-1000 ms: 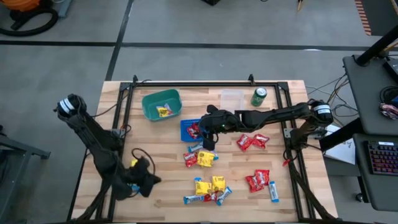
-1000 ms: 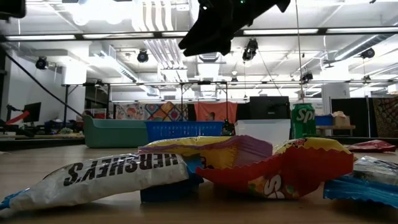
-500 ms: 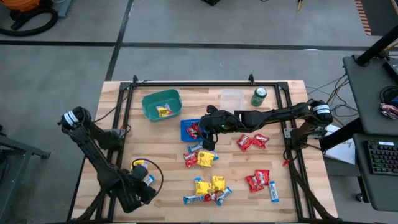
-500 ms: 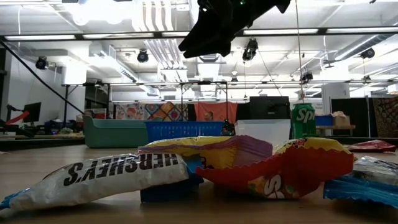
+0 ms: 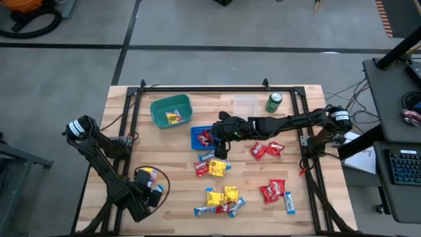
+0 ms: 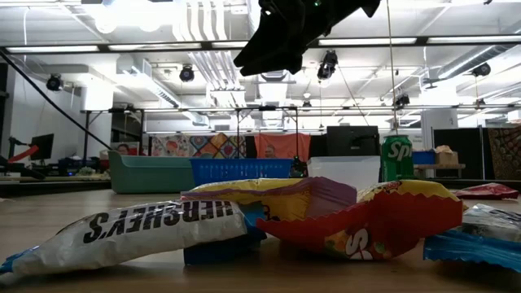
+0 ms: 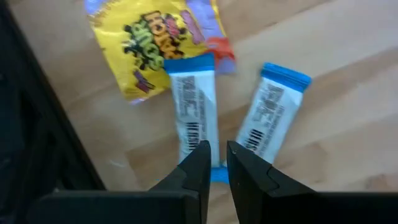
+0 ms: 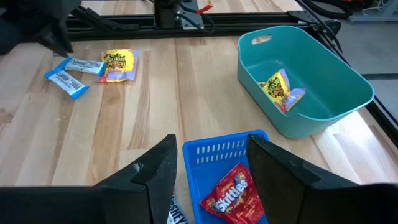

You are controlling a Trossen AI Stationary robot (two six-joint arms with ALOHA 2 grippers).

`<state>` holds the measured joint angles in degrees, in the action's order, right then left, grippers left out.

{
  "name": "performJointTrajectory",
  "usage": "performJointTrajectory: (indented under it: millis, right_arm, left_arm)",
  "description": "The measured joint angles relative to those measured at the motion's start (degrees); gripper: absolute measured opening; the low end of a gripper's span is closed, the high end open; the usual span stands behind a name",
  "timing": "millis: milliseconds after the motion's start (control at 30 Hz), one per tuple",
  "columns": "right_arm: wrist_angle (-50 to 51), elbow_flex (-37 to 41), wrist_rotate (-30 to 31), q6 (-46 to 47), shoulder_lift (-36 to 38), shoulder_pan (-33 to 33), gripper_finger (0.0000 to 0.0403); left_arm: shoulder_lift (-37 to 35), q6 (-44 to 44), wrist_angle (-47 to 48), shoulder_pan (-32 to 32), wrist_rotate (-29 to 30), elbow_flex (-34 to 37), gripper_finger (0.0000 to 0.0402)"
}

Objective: Sort candy
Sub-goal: Put the hersheys bar into the transparent bin

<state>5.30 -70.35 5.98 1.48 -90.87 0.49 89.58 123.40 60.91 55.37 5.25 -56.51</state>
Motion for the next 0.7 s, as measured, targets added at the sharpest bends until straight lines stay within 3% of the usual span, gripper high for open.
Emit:
performJointTrajectory:
  millis: [233,433,700]
  right_arm:
    - [0.0,0.0,0.0,0.0,0.0,0.0,0.0185]
    - [0.1,0.0,0.0,-0.1,0.0,0.0,0.0185]
    - [0.2,0.0,0.0,-0.2,0.0,0.0,0.0185]
  left_arm:
    - [0.2,0.3,1.4,-0.3,0.0,1.0,0.0090]
    - [1.0,0.4,-3.5,-0.6,0.0,4.7,0.0140]
    - [3.7,1.7,-4.4,-0.7,-0.1,5.7,0.0150]
